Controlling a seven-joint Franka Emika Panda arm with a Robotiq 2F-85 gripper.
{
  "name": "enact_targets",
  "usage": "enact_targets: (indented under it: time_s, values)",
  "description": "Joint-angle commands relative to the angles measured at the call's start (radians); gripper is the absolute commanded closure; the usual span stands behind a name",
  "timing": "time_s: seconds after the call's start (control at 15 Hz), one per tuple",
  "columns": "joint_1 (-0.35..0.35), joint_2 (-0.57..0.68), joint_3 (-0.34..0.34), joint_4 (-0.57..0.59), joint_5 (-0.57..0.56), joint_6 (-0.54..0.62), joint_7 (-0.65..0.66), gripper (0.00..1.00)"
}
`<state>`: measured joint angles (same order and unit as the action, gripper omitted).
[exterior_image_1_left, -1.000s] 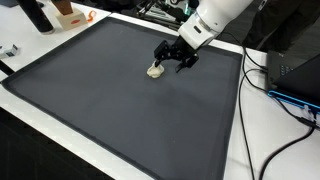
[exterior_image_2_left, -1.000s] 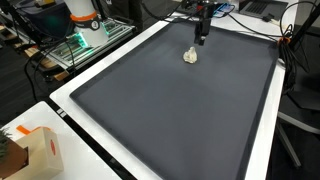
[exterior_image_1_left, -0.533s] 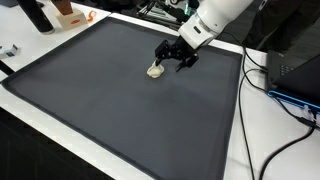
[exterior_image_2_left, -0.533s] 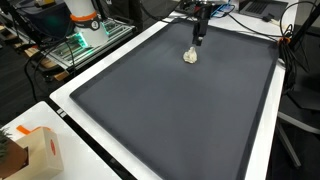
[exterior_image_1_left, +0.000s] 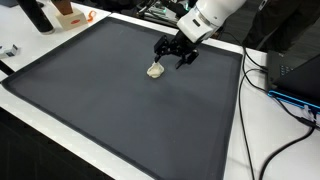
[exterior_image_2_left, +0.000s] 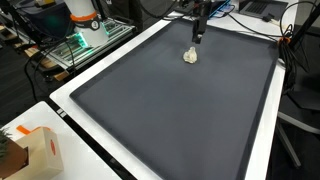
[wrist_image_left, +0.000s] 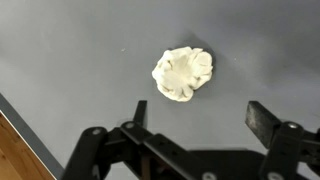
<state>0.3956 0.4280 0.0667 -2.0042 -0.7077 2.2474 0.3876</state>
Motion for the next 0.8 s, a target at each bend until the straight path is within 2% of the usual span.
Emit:
enact_targets:
  time_s: [0.0, 0.33, 0.73]
  values:
    - [-0.039, -0.055, 0.03, -0.063, 0.03, 0.041, -0.01, 0.0]
    - [-0.09, -0.104, 0.061, -0.114, 0.117, 0.135, -0.101, 0.0]
    - [-0.125, -0.159, 0.06, -0.149, 0.3, 0.189, -0.144, 0.0]
